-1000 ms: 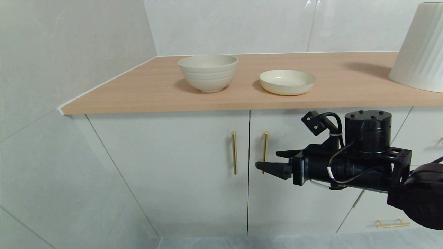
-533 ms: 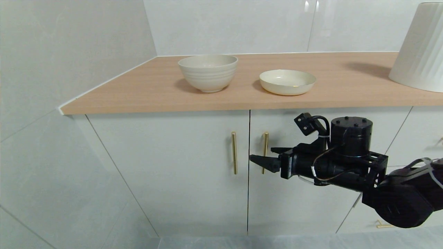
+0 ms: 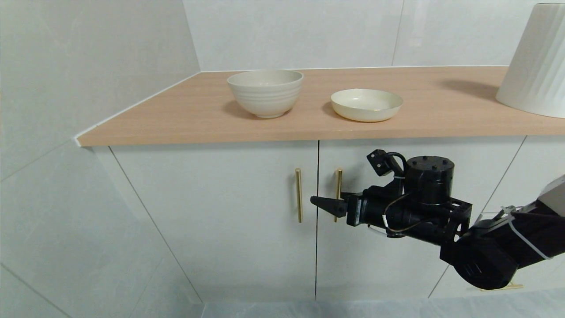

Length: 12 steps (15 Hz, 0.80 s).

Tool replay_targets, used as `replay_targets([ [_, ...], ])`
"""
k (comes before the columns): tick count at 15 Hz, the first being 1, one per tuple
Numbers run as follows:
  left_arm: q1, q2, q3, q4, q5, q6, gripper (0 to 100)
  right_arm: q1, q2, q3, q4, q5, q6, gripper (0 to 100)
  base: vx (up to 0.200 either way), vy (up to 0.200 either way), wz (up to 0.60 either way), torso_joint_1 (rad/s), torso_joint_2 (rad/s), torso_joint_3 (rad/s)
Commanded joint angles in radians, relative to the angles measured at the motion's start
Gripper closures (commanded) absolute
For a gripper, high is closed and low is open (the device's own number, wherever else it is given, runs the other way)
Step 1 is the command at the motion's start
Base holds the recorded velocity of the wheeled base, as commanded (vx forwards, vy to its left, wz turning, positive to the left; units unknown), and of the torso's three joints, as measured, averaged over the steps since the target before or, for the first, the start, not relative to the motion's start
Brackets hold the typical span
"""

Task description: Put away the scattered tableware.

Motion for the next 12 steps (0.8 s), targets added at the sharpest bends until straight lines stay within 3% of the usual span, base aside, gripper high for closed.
replay_targets([
  [1,0.0,0.0,0.0,0.0,0.0,0.0,0,0.029,0.003,0.007,-0.011,0.002,0.013,0,0.0,0.0,0.0,0.0,0.0,0.0],
  [6,0.0,0.0,0.0,0.0,0.0,0.0,0,0.071,-0.041,0.07,-0.017,0.019,0.014,0,0.0,0.0,0.0,0.0,0.0,0.0],
  [12,0.0,0.0,0.0,0.0,0.0,0.0,0,0.078,-0.274,0.318,-0.017,0.267,0.014,0,0.0,0.0,0.0,0.0,0.0,0.0],
])
